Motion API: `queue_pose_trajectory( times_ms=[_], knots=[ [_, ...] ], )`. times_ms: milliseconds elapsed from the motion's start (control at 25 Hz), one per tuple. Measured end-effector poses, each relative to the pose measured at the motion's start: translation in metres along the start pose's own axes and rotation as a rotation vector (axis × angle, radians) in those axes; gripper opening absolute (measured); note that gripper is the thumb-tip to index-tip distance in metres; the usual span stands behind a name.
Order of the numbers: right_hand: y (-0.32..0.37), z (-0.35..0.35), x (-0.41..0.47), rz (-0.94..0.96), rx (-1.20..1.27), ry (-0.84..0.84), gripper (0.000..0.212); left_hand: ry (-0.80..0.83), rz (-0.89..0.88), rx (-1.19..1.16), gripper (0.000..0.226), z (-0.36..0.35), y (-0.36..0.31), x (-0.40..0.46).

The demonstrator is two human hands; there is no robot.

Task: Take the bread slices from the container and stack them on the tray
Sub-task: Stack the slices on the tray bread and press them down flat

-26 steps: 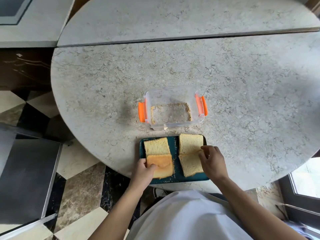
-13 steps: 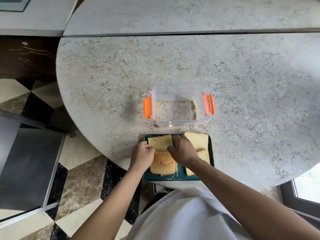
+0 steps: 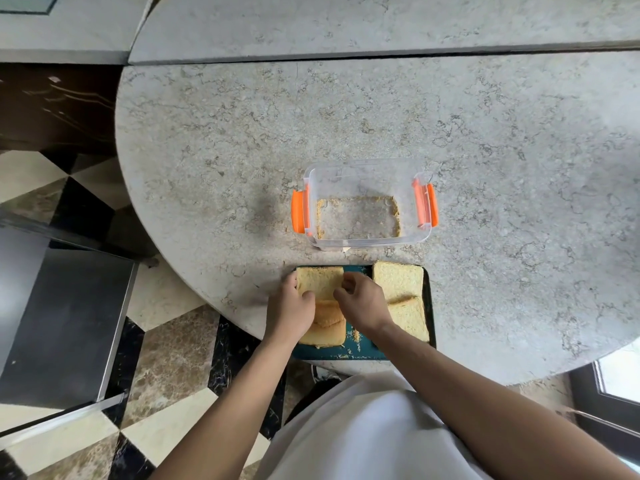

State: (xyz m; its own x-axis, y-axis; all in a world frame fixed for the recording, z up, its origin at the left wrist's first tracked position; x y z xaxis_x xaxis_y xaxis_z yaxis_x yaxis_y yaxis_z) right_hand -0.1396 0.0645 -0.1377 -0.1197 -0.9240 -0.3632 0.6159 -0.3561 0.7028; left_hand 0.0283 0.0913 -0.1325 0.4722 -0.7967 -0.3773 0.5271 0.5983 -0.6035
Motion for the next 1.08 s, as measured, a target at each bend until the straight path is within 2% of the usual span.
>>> queue_pose_trajectory(
  times_ms=[120,280,520,640,880,1080],
  knots=[
    [-0.002,0.007,-0.005,-0.008,0.057,-0.026,0.036,0.009,0.008,0.013,0.058,0.000,0.004,-0.002],
    [-0.012,0.011,-0.015,0.026,0.001,-0.042,0.032,-0.030,-0.027,0.061,0.050,0.005,0.014,-0.012],
    [-0.022,0.000,-0.029,-0.005,-0.055,0.089,0.038,-0.050,-0.044,0.073,0.040,0.008,0.027,-0.029],
    [-0.025,0.000,-0.033,-0.009,-0.072,0.094,0.040,-0.039,-0.052,0.103,0.032,0.008,0.028,-0.031],
    [-0.030,-0.002,-0.042,-0.005,-0.162,0.092,0.035,-0.006,-0.065,0.194,0.039,0.002,0.033,-0.039],
    [-0.032,-0.002,-0.043,-0.011,-0.189,0.087,0.034,0.041,-0.129,0.160,0.040,-0.004,0.032,-0.046]
  ],
)
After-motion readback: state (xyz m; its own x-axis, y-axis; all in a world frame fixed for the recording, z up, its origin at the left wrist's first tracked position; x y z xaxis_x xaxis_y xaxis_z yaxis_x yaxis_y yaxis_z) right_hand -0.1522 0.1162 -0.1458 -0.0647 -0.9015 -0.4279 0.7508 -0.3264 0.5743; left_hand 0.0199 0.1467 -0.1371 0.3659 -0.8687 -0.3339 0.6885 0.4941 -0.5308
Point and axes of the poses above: each hand's wrist, its own x-axis towards the middle knuckle, its own z-axis out of the back of the hand, y = z × x, the point moved 8 cm from there along x, towards the middle knuckle, and after that the axes turned 13 degrees about -y, right-handed, at the moved point
